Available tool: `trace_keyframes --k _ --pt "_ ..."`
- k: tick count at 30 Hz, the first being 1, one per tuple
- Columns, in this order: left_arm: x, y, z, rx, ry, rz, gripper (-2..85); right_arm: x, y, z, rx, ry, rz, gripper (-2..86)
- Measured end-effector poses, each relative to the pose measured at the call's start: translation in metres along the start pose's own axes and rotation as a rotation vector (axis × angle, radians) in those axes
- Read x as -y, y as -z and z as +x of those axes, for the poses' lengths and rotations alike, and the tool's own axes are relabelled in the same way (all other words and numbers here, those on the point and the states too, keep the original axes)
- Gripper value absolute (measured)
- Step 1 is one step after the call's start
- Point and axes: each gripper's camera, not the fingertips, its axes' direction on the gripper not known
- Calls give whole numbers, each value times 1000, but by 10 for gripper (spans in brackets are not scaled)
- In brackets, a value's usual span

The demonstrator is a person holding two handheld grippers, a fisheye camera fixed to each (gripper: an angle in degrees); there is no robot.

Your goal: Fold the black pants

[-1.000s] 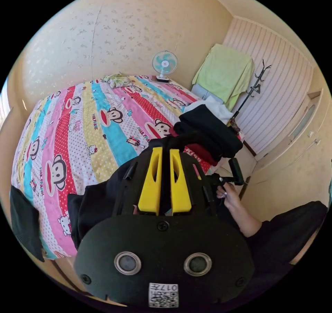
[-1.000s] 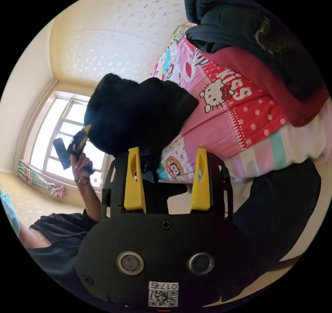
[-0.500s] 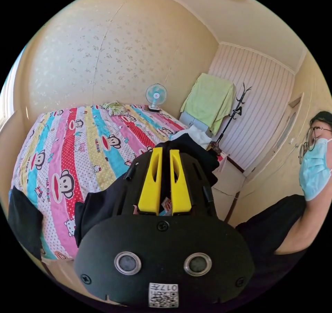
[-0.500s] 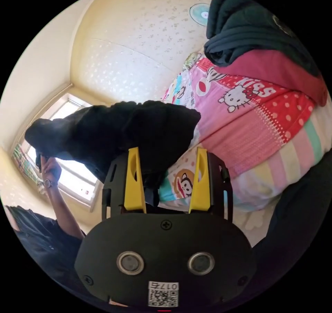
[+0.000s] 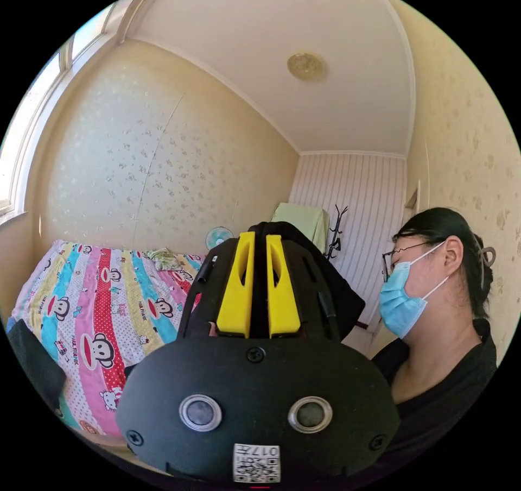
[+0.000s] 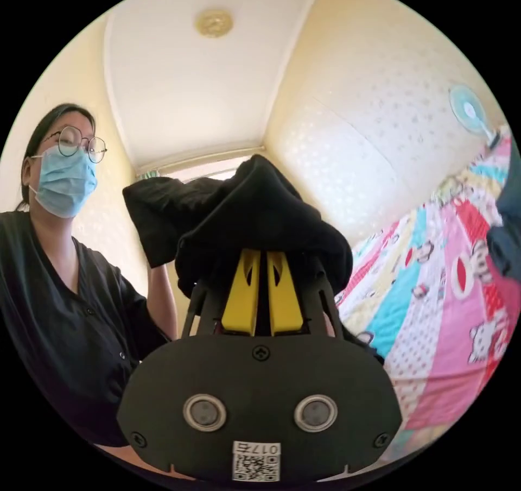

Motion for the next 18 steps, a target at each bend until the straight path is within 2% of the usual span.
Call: trace_keyframes --k 4,8,11,15,18 --pt "14 60 41 23 -47 144 41 49 -11 -33 -12 122 -103 28" --pt "38 98 88 102 -147 232 41 42 -2 -76 -107 142 33 28" --pt "66 99 113 82 -207 205 41 14 -7 -95 -200 214 72 33" --pt "93 80 125 92 -182 156 40 -10 -27 -101 -113 140 -61 82" --pt "101 77 125 48 -146 182 41 -24 -33 -109 -143 149 -99 95"
